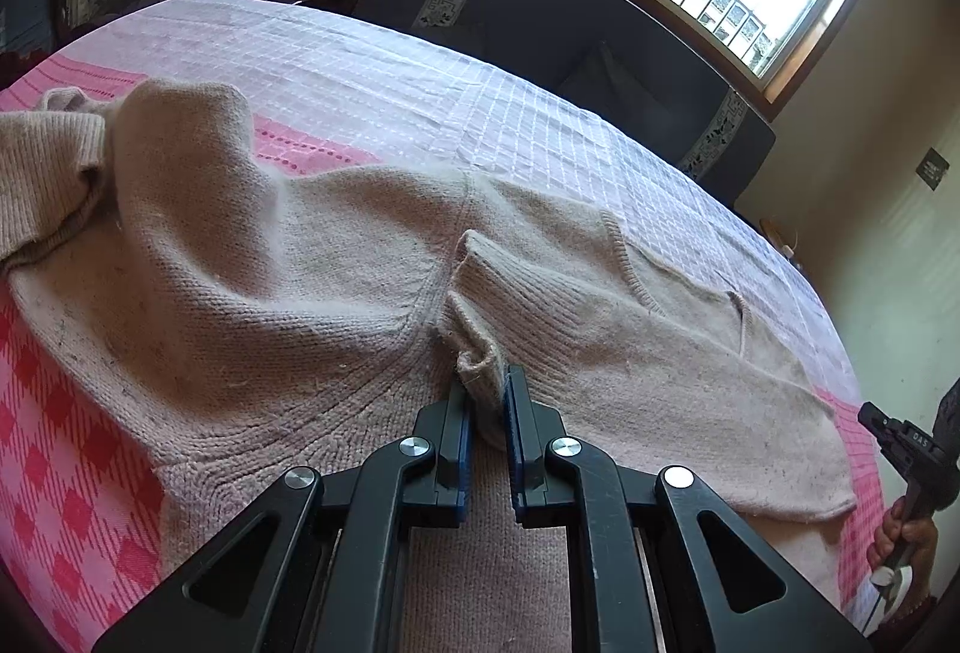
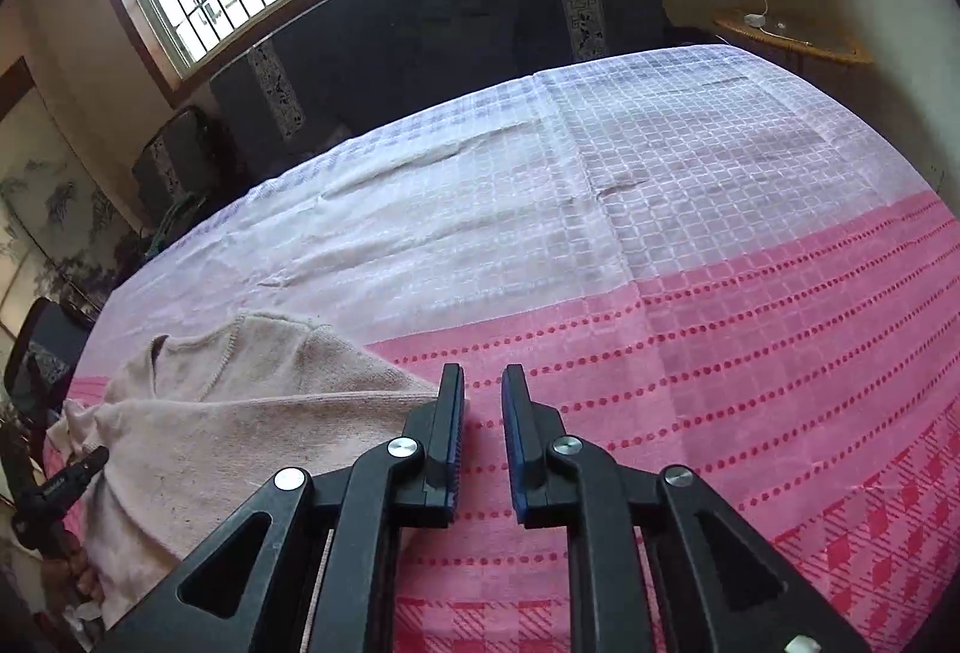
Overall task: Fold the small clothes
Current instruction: 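Carry the held sleeve across the sweater body and open the left gripper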
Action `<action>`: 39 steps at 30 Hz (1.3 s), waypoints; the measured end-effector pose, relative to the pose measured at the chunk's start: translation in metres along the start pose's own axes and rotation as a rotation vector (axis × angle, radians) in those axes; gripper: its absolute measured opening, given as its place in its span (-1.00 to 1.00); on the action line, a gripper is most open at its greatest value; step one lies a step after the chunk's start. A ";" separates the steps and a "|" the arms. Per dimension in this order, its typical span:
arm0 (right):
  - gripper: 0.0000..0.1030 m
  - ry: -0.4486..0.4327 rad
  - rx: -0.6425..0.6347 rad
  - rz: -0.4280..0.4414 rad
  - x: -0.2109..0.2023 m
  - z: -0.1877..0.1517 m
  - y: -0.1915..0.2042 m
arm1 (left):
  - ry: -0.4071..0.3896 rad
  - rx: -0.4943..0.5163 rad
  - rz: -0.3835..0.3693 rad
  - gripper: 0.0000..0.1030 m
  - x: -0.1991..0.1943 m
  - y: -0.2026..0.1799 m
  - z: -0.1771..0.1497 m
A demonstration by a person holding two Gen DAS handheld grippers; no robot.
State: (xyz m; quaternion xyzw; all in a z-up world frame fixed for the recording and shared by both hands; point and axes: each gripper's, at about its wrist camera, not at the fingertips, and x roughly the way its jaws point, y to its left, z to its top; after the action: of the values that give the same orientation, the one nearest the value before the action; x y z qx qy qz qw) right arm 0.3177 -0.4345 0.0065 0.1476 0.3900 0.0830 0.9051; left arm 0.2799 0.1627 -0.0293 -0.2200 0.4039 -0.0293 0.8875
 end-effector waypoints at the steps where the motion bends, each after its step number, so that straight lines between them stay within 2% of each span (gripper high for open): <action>1: -0.72 0.013 -0.029 0.048 -0.004 -0.006 0.010 | 0.000 -0.002 -0.002 -0.75 0.000 0.001 0.000; 2: -0.72 0.028 -0.062 0.083 -0.007 -0.016 0.021 | 0.000 -0.003 -0.002 -0.75 0.000 0.000 0.000; 4: -0.73 0.082 -0.140 0.094 -0.006 -0.039 0.042 | -0.001 -0.003 -0.003 -0.75 0.000 0.000 0.000; 6: -0.73 0.151 -0.246 0.011 0.007 -0.066 0.057 | -0.001 -0.004 -0.004 -0.75 0.000 0.000 0.000; 7: -0.73 0.125 -0.291 -0.028 0.007 -0.078 0.061 | -0.001 -0.003 -0.003 -0.75 0.000 0.000 0.000; 9: -0.73 0.112 -0.300 -0.048 0.003 -0.081 0.063 | -0.001 -0.002 -0.004 -0.75 0.000 0.001 0.001; 12: -0.72 0.045 -0.211 0.040 -0.018 -0.074 0.061 | -0.019 0.021 -0.022 -0.75 -0.006 -0.002 -0.001; 15: -0.71 -0.025 -0.248 0.089 -0.035 -0.080 0.080 | -0.046 -0.002 -0.065 -0.73 -0.028 0.000 -0.003; 17: -0.69 -0.031 -0.272 0.109 -0.034 -0.091 0.091 | -0.071 -0.075 -0.119 -0.69 -0.050 0.016 -0.001; 19: -0.67 -0.003 -0.281 0.119 -0.026 -0.102 0.097 | -0.116 -0.154 -0.136 -0.46 -0.075 0.044 0.006; 20: -0.67 0.015 -0.281 0.121 -0.021 -0.107 0.098 | -0.132 -0.180 -0.118 -0.10 -0.086 0.061 0.013; 21: -0.67 0.029 -0.284 0.114 -0.017 -0.110 0.100 | -0.144 -0.191 -0.091 0.04 -0.096 0.077 0.021; 23: -0.67 0.032 -0.310 0.104 -0.016 -0.114 0.106 | -0.142 -0.178 -0.035 0.04 -0.112 0.109 0.038; 25: -0.62 0.023 -0.325 0.114 -0.017 -0.115 0.109 | -0.065 -0.164 -0.016 0.04 -0.116 0.138 0.053; 27: -0.39 0.037 -0.318 0.114 -0.014 -0.117 0.108 | 0.017 -0.217 0.000 0.04 -0.113 0.169 0.062; 31: -0.37 0.043 -0.296 0.121 -0.012 -0.116 0.105 | -0.003 -0.388 -0.101 0.04 -0.113 0.216 0.071; 34: -0.32 0.046 -0.300 0.112 -0.012 -0.116 0.106 | 0.014 -0.399 -0.066 0.04 -0.100 0.225 0.083; 37: -0.28 0.045 -0.309 0.100 -0.011 -0.117 0.108 | 0.036 -0.469 -0.052 0.04 -0.083 0.237 0.087; 39: -0.25 0.042 -0.312 0.100 -0.012 -0.118 0.109 | 0.009 -0.464 -0.042 0.04 -0.080 0.238 0.090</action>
State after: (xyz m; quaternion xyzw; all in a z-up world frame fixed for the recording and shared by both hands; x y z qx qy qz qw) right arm 0.2198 -0.3111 -0.0262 0.0227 0.3835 0.1904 0.9034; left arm 0.2618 0.4287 -0.0201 -0.4265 0.3992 0.0450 0.8103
